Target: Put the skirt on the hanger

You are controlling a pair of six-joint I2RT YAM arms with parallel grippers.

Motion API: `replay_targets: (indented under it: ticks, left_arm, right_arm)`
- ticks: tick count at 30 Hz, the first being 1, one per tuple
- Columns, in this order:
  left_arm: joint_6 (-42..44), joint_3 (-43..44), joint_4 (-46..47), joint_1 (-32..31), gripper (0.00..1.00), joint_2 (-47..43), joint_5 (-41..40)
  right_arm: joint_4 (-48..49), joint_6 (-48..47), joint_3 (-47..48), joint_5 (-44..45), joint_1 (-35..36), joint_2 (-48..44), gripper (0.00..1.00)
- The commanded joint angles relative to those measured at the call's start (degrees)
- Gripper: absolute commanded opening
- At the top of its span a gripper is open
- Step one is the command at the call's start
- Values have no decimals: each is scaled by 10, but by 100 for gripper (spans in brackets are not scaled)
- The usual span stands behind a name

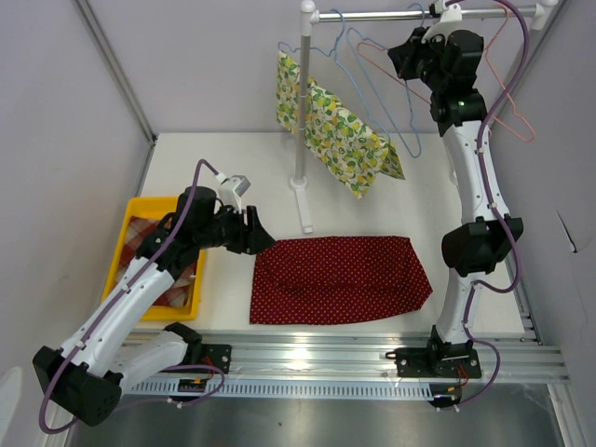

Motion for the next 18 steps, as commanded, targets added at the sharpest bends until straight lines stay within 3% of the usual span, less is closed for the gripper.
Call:
replay_targets:
  ticks: [1, 7, 18]
  left_arm:
    - [9, -4, 6, -4, 56, -14, 3]
    - [9, -4, 9, -4, 57, -18, 6]
    - [9, -4, 23, -4, 57, -11, 17]
  right_arm:
    - [27, 2, 20, 9, 2, -39, 0]
    - [-5, -35, 38, 57, 11, -71, 0]
    - [-10, -52, -95, 62, 19, -176, 0]
